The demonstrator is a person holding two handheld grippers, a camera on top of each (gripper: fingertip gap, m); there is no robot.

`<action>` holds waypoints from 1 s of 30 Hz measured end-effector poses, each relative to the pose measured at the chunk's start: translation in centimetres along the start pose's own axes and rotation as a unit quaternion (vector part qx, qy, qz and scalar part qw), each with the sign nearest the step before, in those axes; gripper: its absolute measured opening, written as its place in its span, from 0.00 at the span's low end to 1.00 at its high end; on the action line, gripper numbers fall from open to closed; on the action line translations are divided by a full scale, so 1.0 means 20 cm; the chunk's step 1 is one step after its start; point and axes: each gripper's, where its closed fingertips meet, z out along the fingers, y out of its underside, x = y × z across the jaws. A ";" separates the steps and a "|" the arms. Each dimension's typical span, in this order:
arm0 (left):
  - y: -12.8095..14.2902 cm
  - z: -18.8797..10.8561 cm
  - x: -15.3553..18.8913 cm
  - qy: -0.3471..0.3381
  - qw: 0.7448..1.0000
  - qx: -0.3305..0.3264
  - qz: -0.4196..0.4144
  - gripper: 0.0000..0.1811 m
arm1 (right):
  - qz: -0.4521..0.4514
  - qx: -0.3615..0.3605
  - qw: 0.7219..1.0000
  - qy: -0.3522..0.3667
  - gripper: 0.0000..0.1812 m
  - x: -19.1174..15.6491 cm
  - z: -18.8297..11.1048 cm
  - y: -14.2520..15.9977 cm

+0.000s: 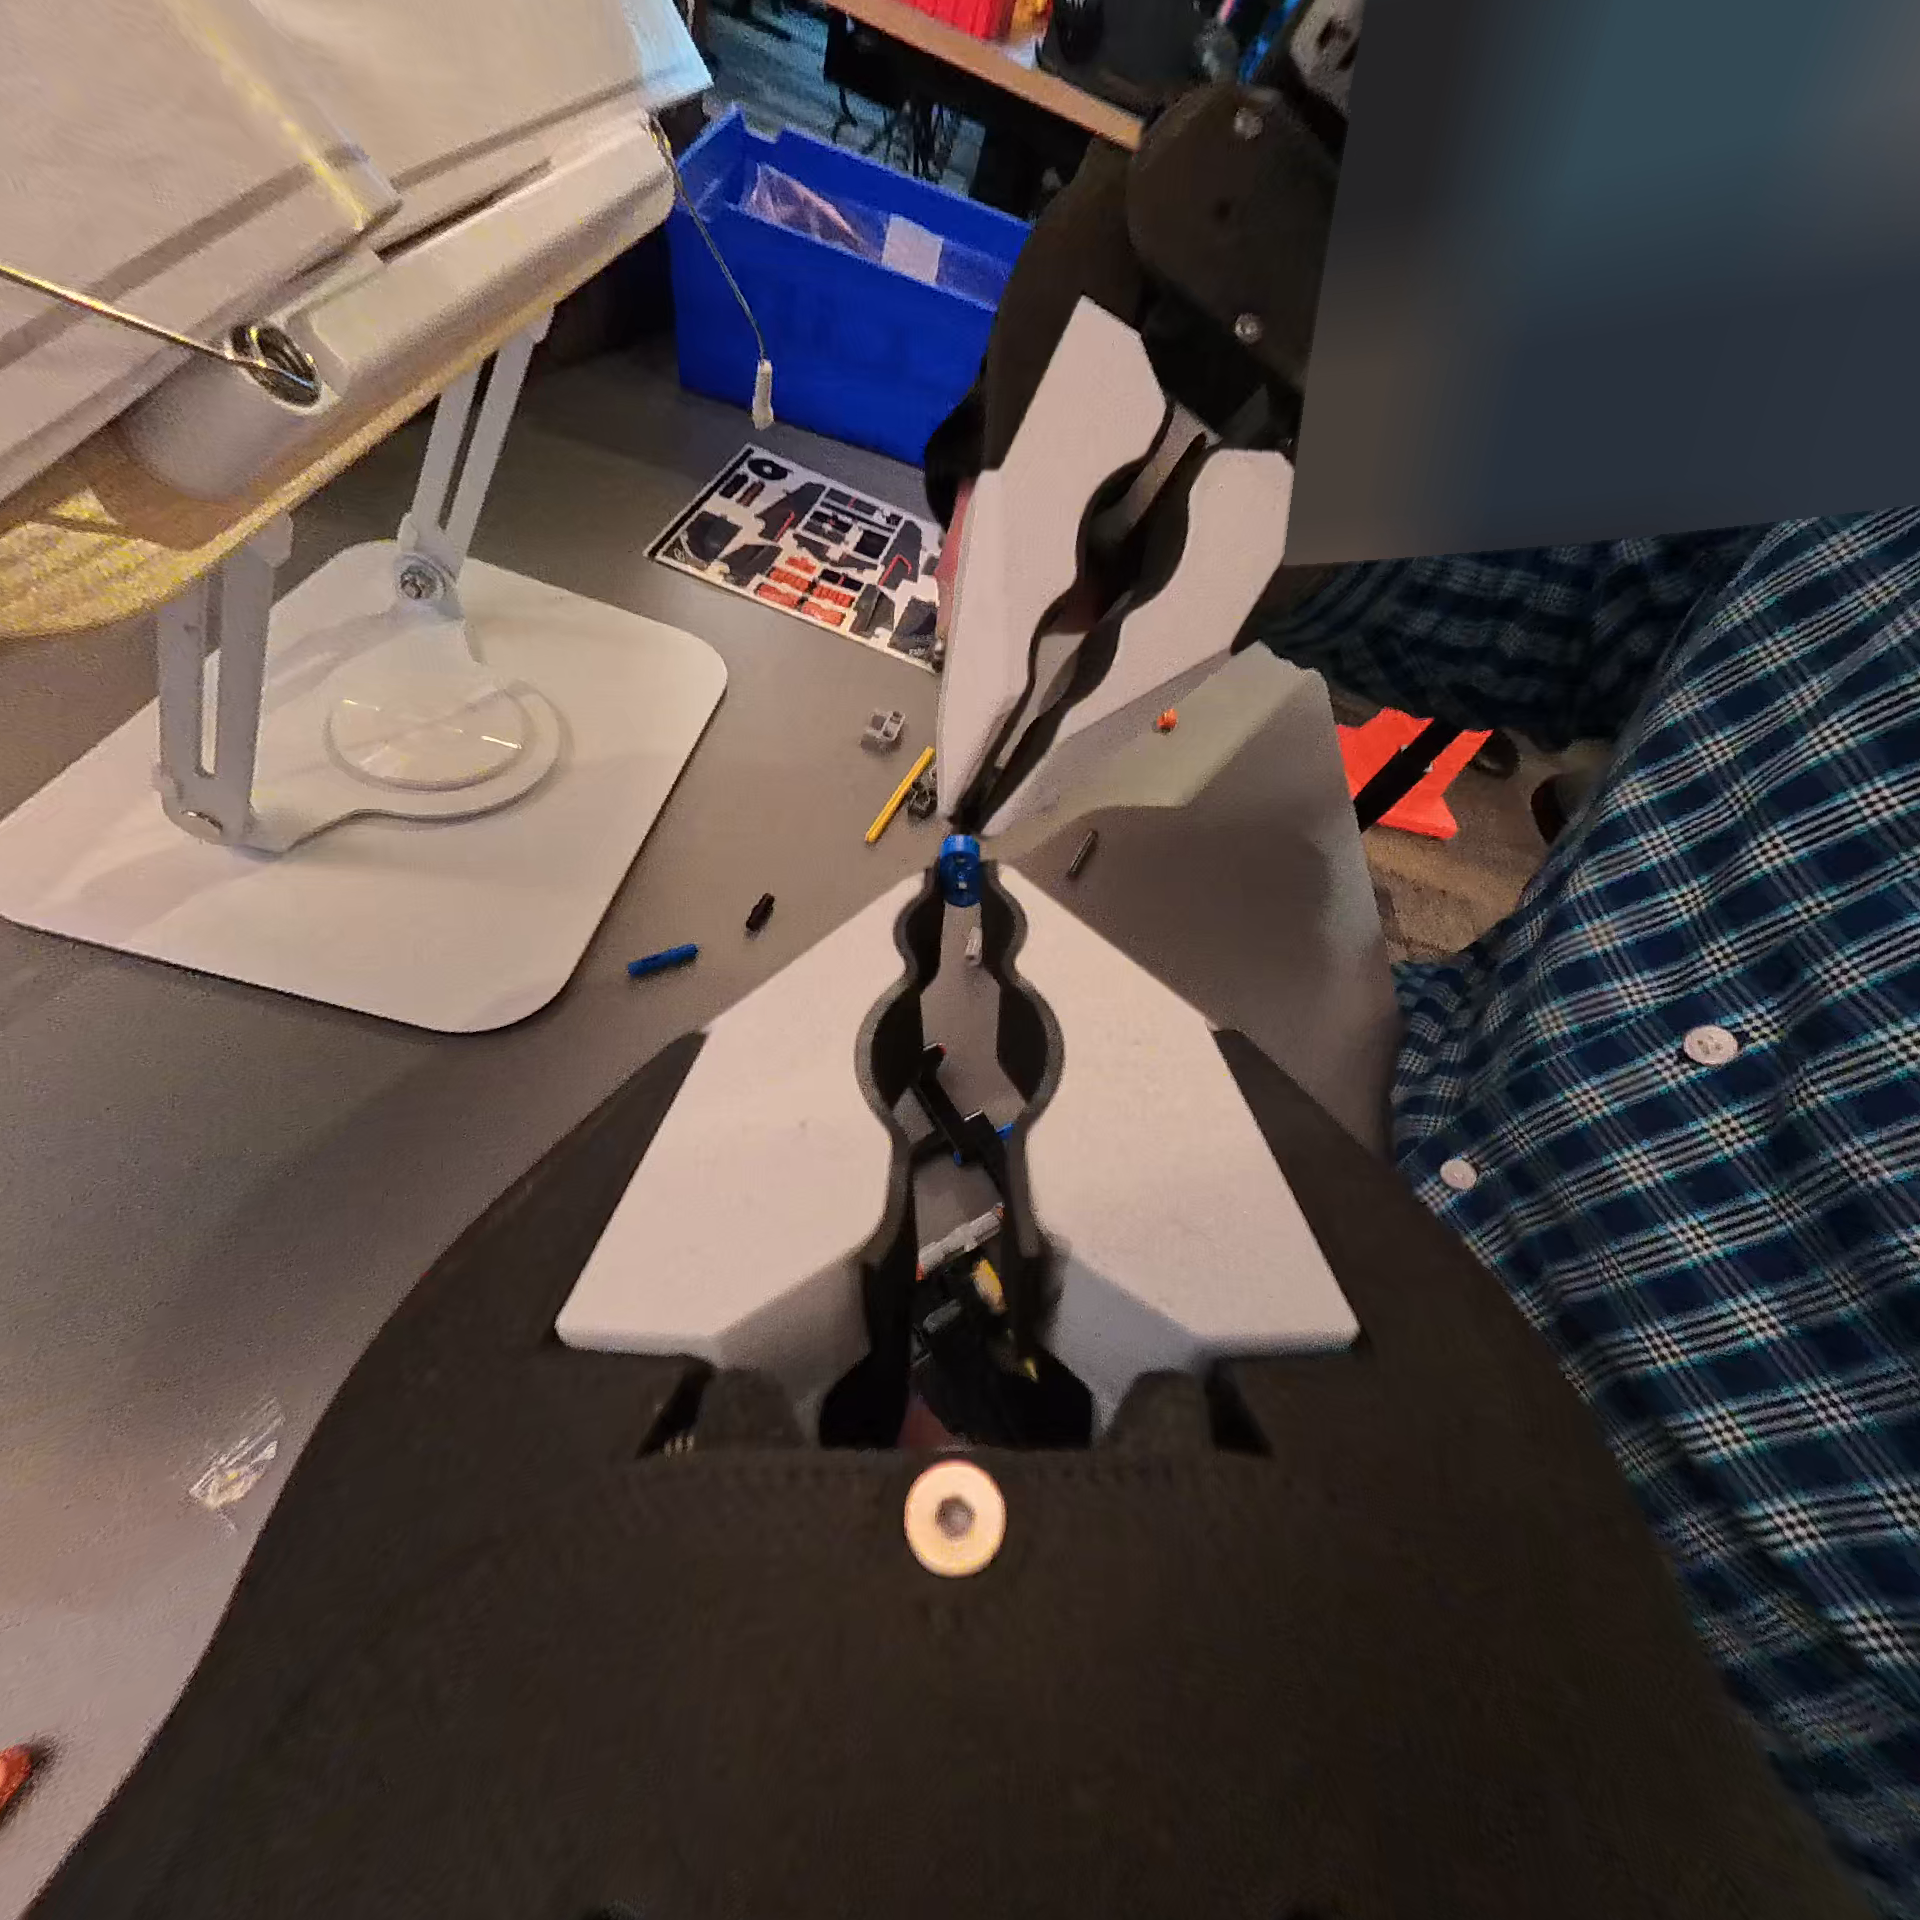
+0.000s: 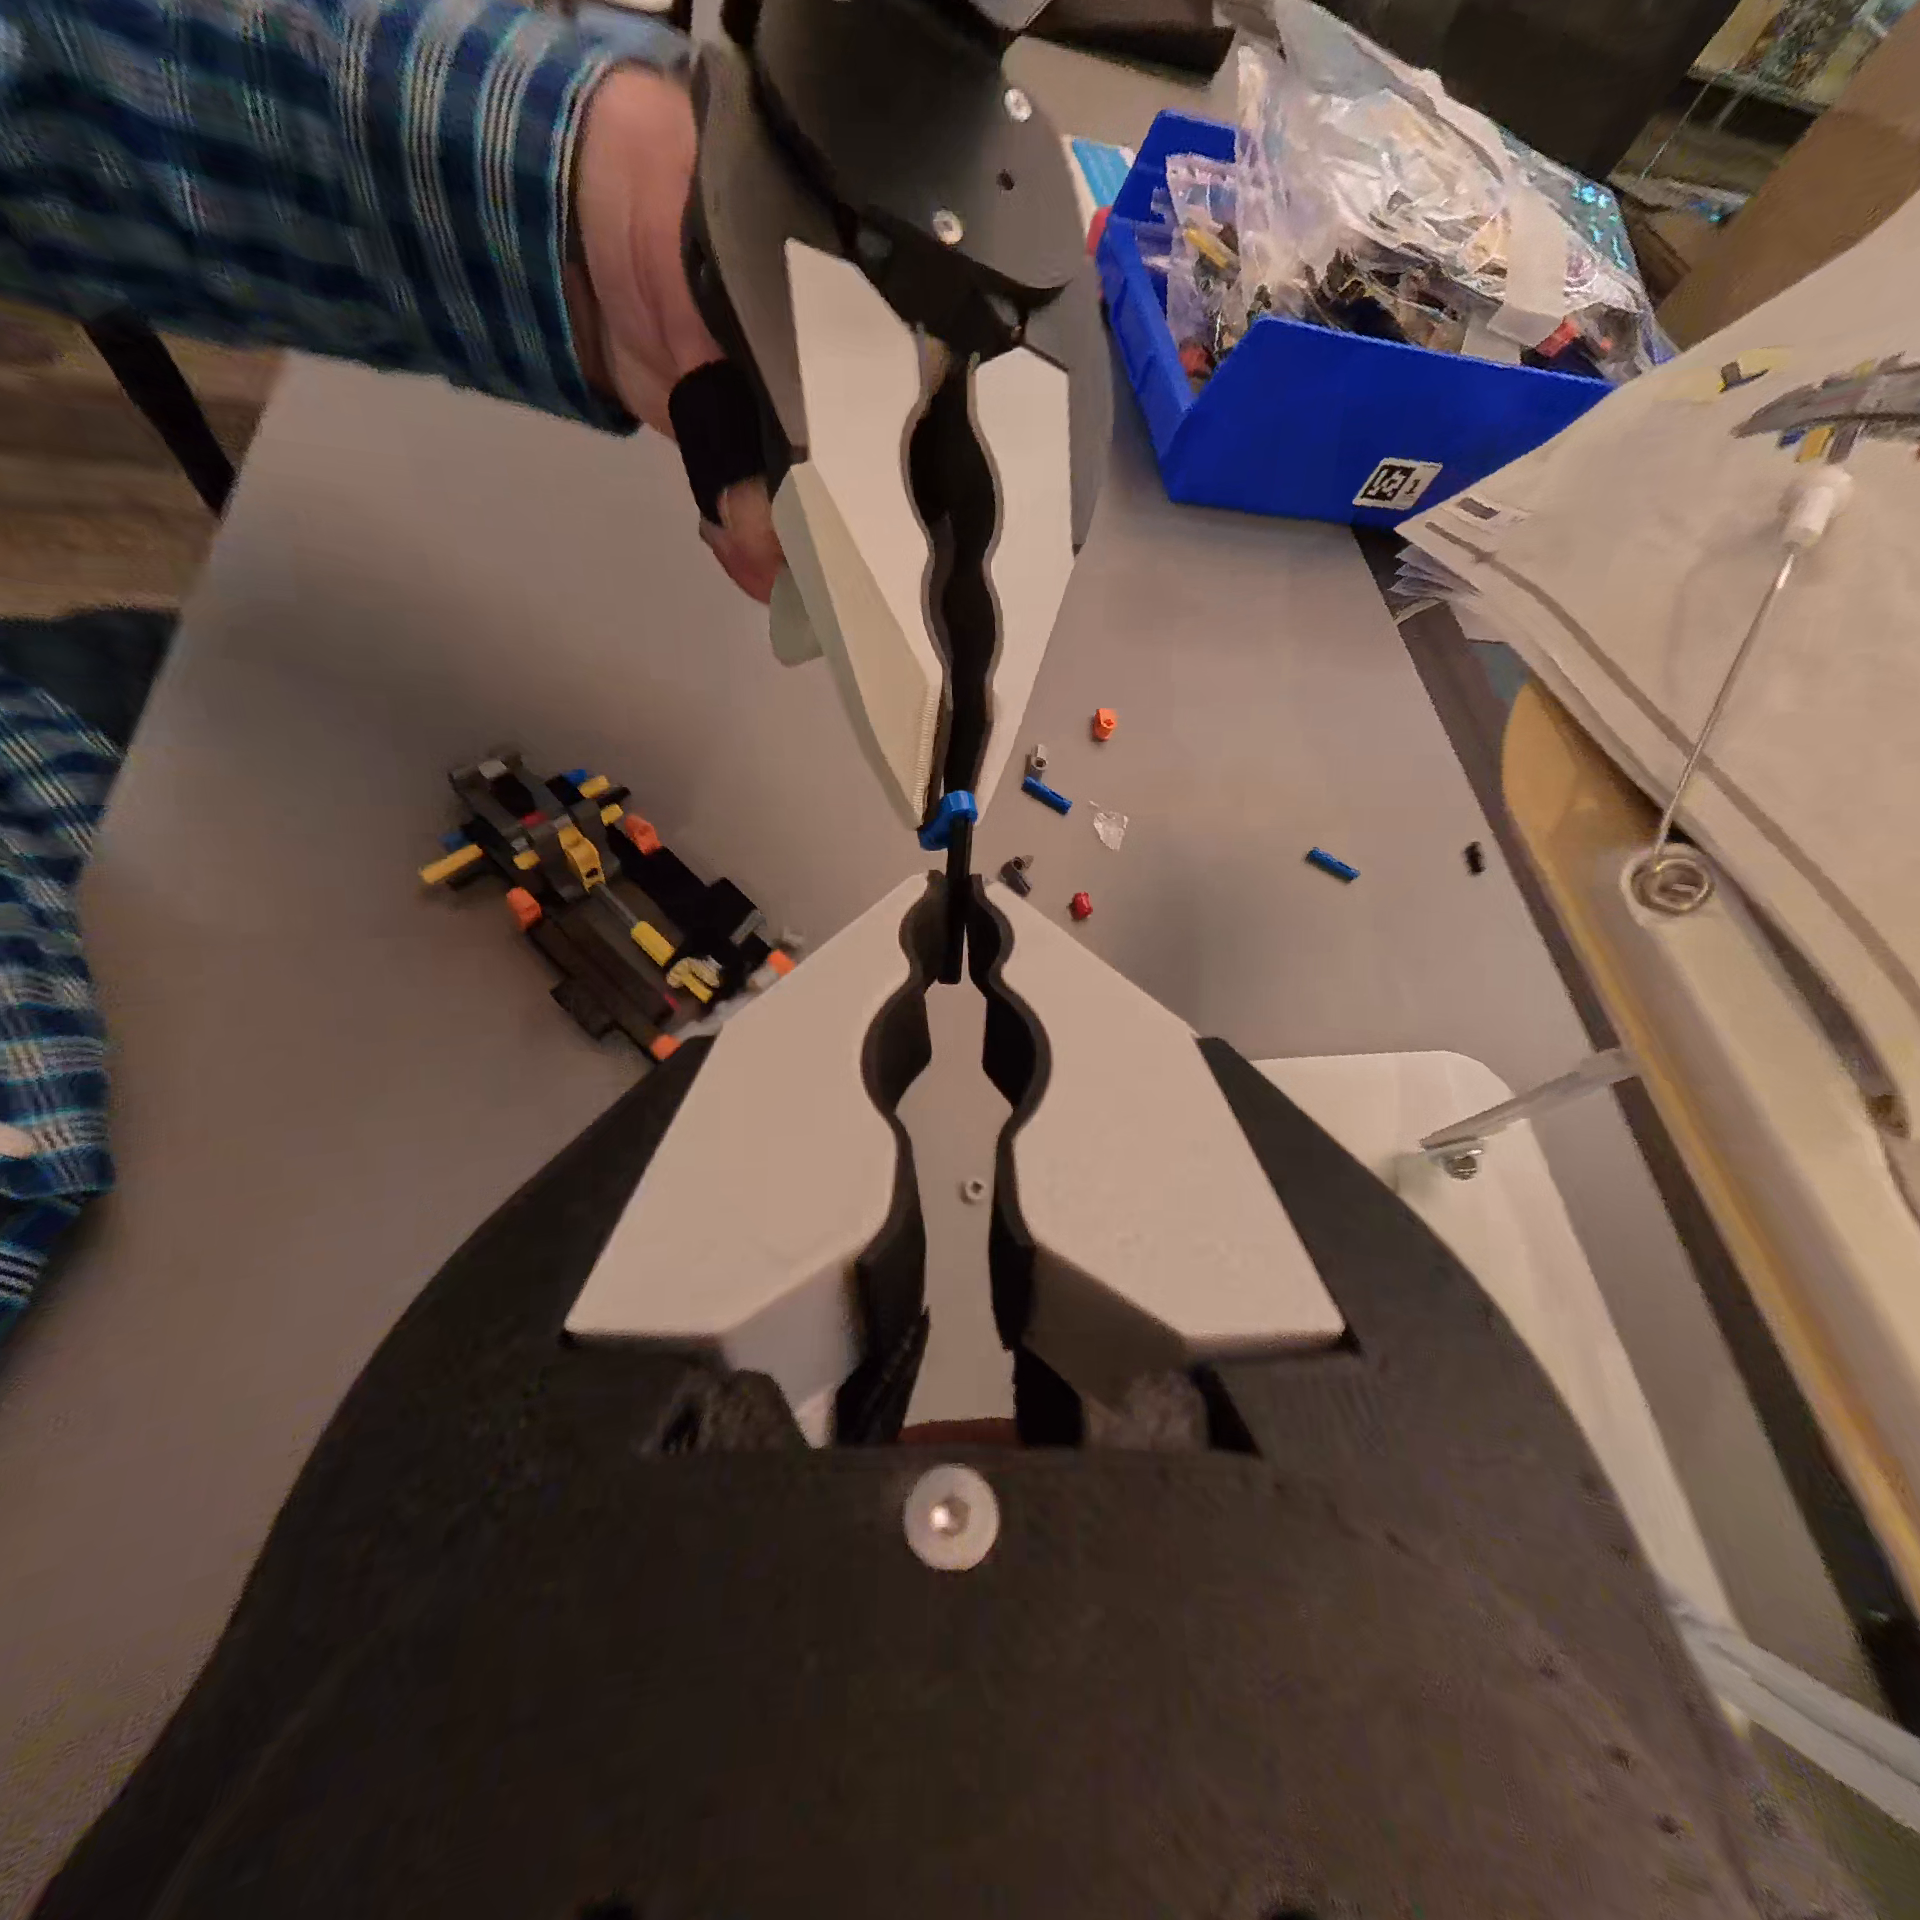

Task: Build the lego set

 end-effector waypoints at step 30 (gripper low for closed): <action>0.14 0.04 -0.12 -0.131 0.944 -0.233 0.195 0.02 | -0.326 -0.217 0.909 0.145 0.00 0.02 0.09 0.10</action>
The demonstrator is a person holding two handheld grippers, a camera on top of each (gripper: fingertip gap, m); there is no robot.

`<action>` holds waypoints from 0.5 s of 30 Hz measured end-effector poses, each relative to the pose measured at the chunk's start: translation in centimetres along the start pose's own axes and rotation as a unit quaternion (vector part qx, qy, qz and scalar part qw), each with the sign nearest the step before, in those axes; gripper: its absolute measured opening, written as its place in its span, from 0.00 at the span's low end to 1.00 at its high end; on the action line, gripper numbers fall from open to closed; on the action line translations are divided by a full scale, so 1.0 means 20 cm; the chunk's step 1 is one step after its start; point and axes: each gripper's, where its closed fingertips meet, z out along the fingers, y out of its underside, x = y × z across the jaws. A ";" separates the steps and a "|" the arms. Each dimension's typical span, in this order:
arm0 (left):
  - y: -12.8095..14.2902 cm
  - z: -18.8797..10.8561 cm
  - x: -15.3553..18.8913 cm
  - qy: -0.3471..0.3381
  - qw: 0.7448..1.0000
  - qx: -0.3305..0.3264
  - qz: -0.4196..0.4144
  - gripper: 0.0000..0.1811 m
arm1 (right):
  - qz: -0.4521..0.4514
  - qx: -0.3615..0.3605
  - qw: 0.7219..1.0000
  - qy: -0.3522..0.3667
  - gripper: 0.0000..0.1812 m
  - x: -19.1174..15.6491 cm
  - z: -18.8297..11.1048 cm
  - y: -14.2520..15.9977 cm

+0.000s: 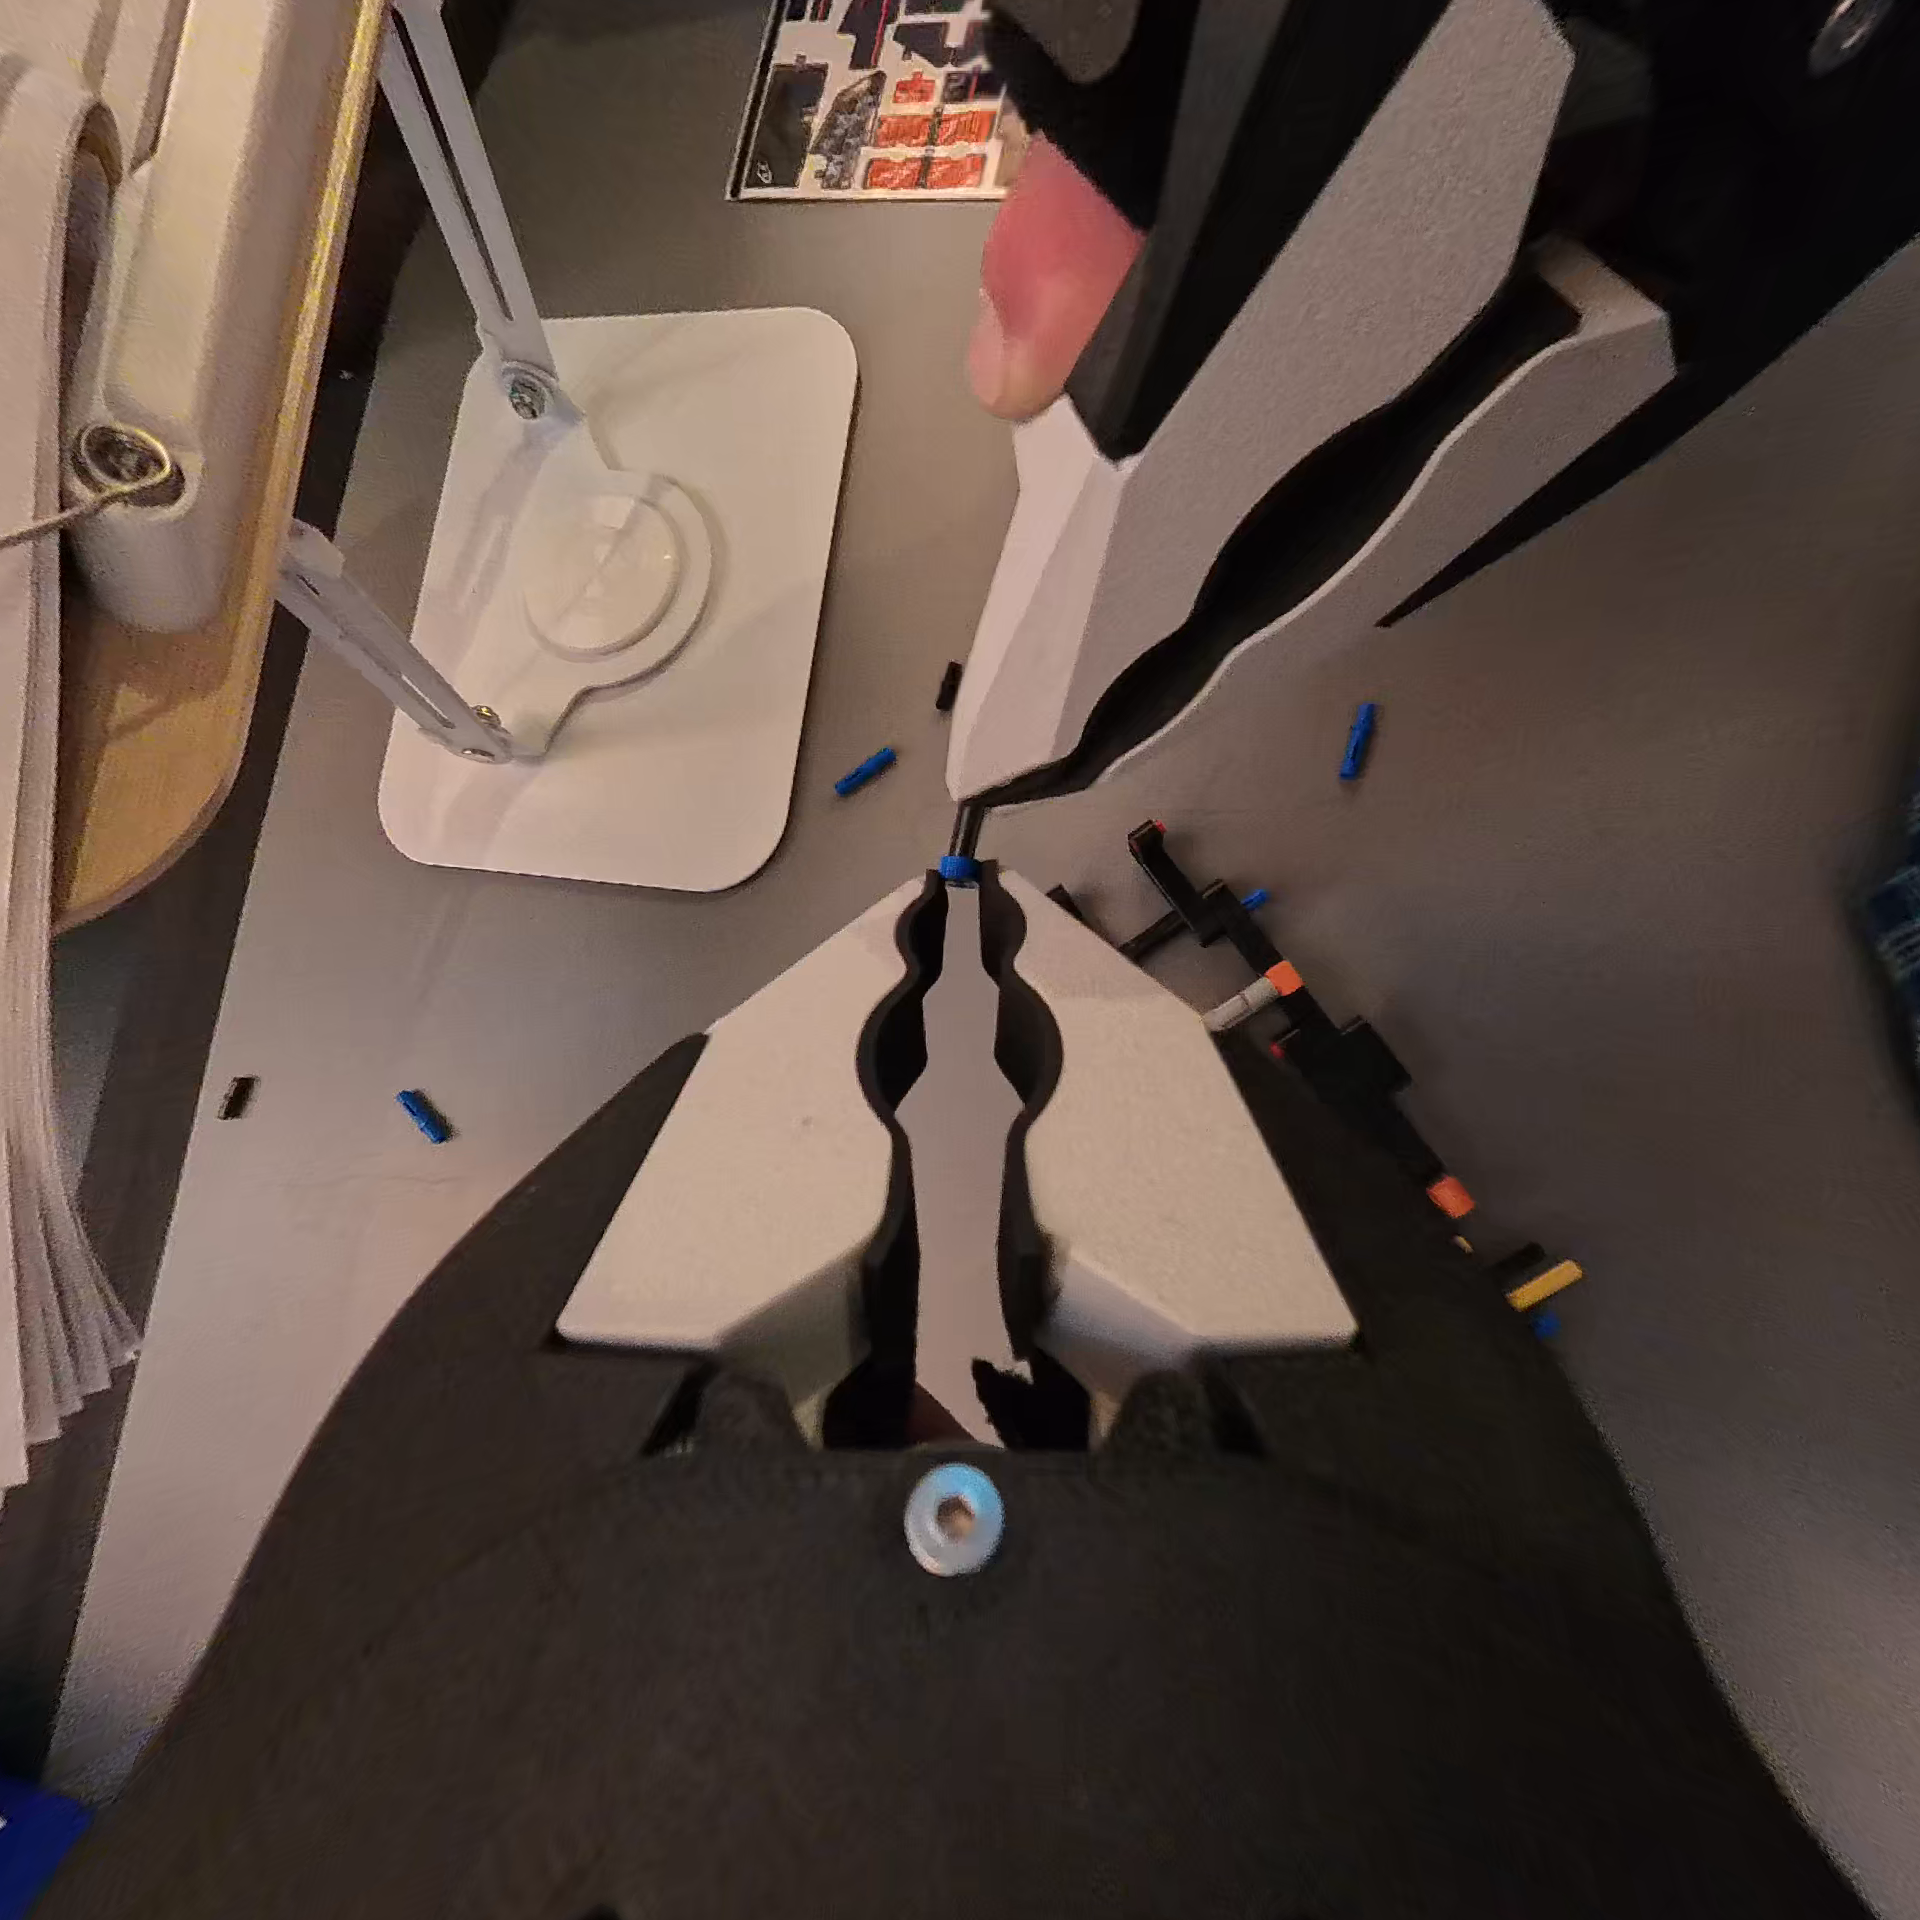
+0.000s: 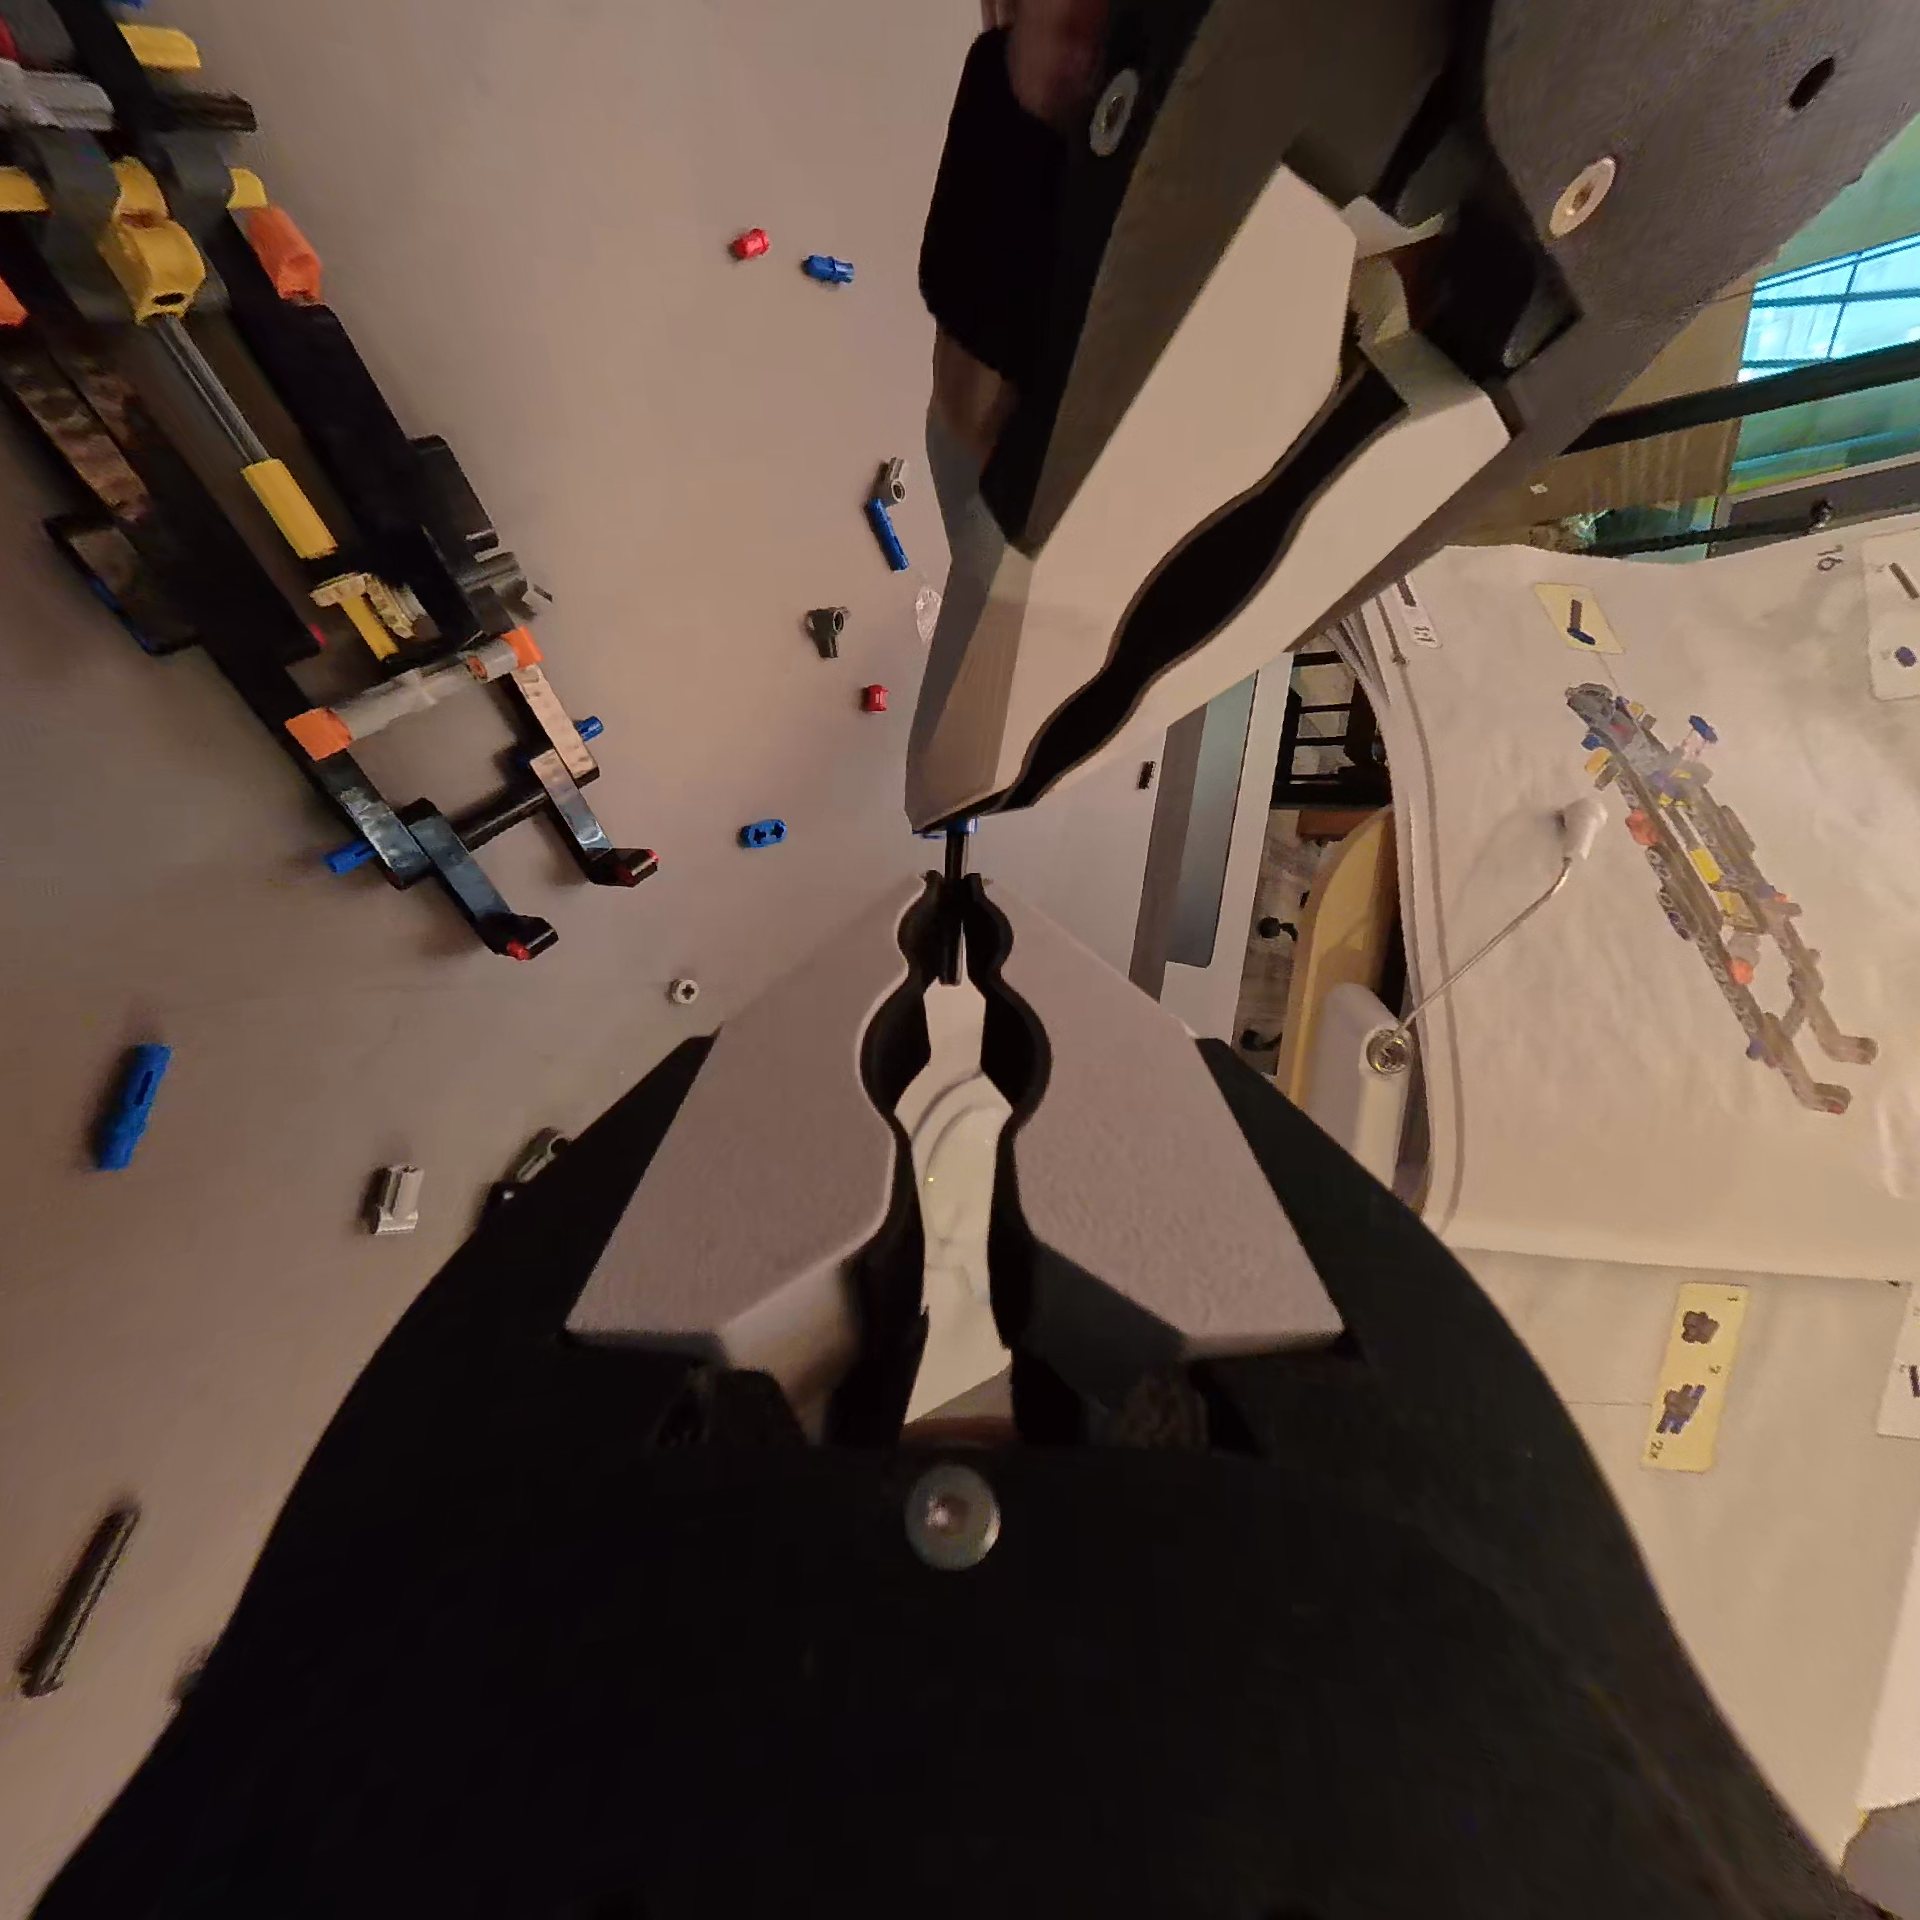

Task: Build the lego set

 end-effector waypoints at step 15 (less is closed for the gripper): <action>-0.05 -0.01 -0.01 -0.007 0.999 0.023 0.031 0.00 | 0.043 0.056 0.998 0.001 0.00 0.04 -0.04 0.00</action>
